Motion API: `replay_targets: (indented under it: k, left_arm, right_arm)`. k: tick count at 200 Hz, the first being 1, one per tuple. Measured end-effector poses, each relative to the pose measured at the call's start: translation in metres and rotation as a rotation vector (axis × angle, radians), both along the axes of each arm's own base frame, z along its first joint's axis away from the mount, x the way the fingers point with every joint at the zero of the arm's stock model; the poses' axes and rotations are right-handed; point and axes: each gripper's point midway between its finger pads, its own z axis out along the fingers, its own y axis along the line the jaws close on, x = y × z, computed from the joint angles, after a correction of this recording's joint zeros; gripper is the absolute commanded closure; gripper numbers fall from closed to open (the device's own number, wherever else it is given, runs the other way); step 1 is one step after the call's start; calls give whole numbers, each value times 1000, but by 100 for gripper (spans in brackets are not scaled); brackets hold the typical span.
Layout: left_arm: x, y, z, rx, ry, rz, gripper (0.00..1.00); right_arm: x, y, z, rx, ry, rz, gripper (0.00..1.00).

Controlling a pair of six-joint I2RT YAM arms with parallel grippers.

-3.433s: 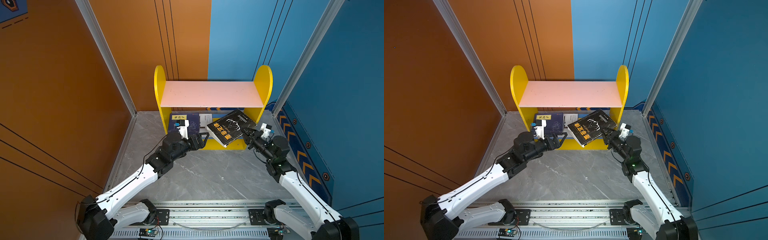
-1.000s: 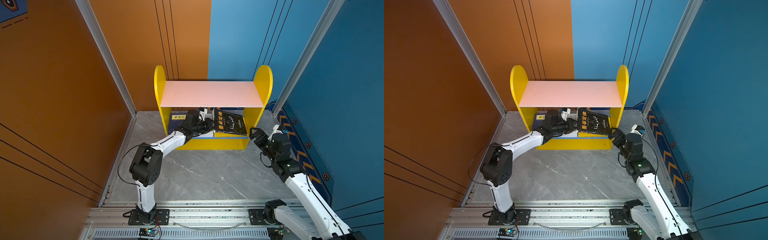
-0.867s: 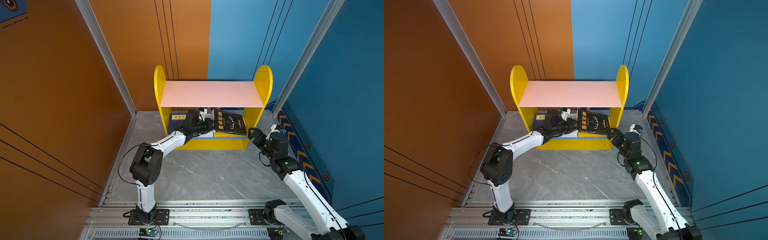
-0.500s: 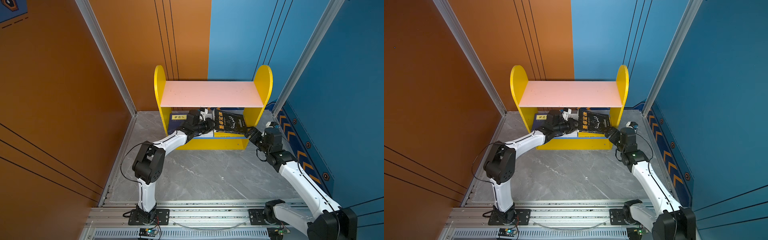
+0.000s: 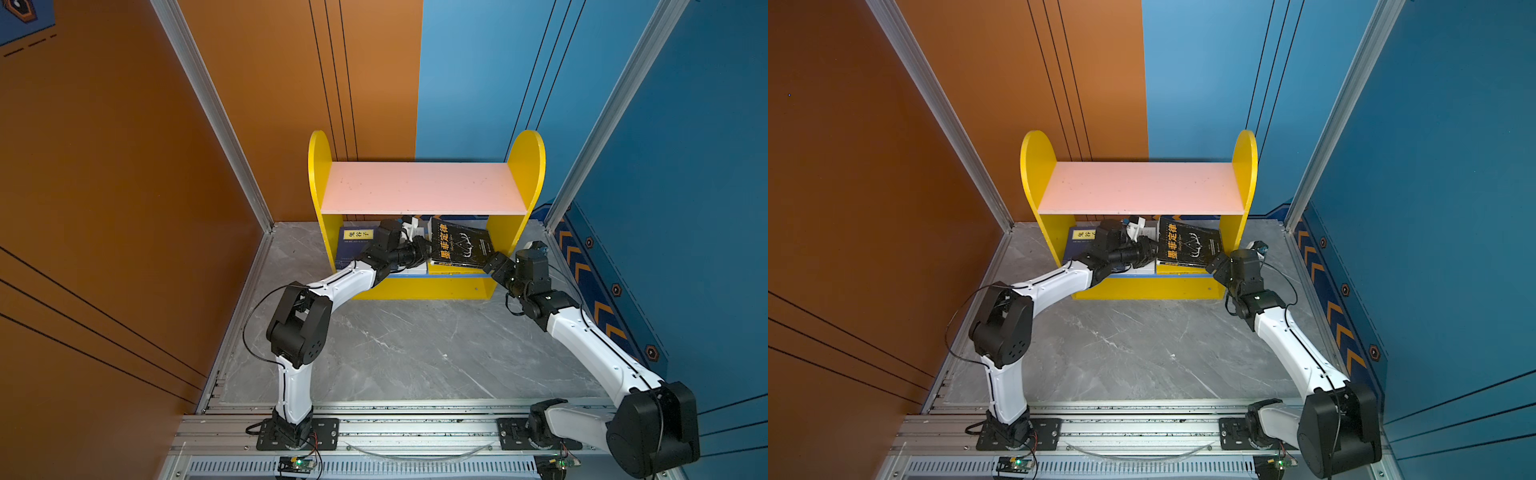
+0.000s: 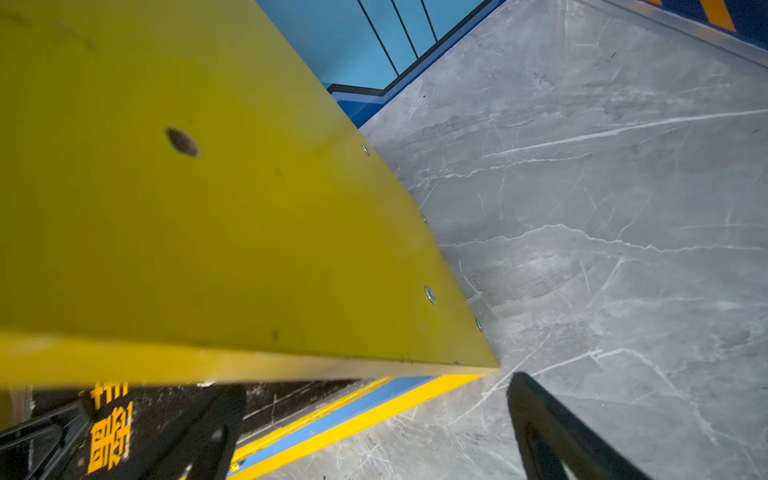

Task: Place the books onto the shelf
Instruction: 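Lower the black book onto the yellow book with left gripper while right releases, then press the black book flat onto the yellow book with both grippers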

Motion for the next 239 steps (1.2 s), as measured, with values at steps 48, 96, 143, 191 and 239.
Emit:
replay_targets:
  k: [48,96,143,191,239]
  left_arm:
    - [-2,-3,-1,-3,0,-12,82]
    - [-2,-3,-1,-3,0,-11,77]
    - [-2,-3,-2,-7,13,-5,63]
    - [-3,-2,-11,33,31,11,42]
    - [-3,11,-8,104,15,58,30]
  right_arm:
    - [9,-1,-9,-14,28,-12,0]
    - [17,2,-23,-23,55,-10,1]
    - [21,3,-27,-90,50,-19,2]
    - [23,-2,-30,-143,49,-58,3]
    - [23,-5,-30,-156,48,-70,4]
